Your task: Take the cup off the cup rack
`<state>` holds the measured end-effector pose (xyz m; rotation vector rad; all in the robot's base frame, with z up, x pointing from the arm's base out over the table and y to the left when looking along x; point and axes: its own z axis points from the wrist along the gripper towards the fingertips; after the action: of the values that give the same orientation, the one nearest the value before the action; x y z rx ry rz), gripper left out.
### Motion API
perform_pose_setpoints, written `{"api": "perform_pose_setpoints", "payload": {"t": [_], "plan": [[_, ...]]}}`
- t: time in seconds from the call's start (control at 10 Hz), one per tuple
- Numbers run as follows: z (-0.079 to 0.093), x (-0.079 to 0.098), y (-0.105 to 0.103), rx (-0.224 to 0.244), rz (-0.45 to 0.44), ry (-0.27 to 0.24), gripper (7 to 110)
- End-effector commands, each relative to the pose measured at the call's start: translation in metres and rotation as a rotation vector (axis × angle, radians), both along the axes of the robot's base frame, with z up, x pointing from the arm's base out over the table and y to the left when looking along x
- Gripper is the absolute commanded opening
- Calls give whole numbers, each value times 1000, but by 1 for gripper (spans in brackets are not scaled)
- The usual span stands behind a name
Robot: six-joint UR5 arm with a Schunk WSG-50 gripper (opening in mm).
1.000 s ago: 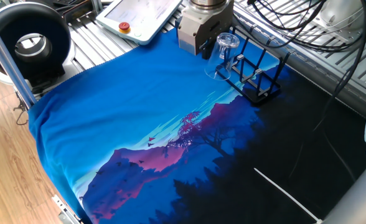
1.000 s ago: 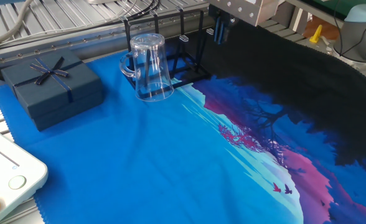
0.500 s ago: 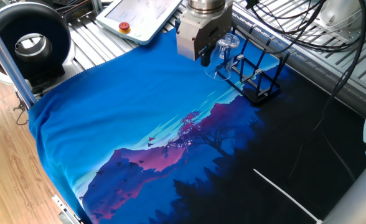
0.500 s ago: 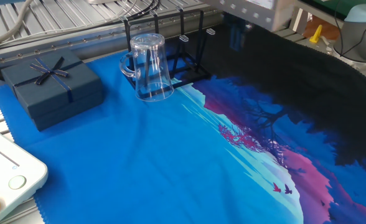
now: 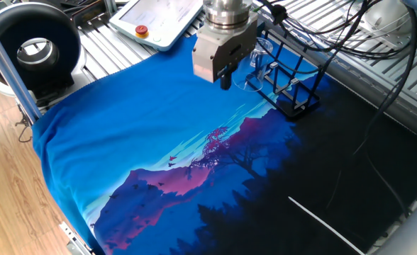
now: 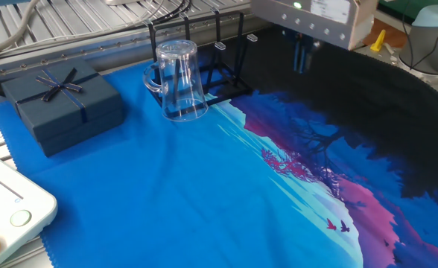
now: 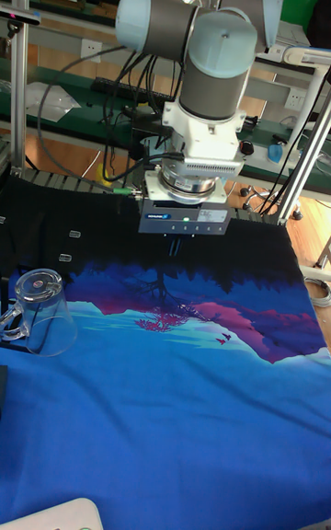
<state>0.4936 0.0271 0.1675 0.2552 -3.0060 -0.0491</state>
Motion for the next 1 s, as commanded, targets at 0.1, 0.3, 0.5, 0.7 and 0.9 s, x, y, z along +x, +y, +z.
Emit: {"api": "perform_pose_setpoints", "payload": {"t": [0.1, 0.3, 0.5, 0.7, 0.9], "plan": [[22, 15, -12, 18, -6, -8, 7], [30, 18, -29, 13, -12, -5, 7], [23, 25, -49, -32, -6, -45, 7], [17, 25, -60, -31, 13, -63, 7], [15, 30, -60, -16, 40, -88, 7]]}}
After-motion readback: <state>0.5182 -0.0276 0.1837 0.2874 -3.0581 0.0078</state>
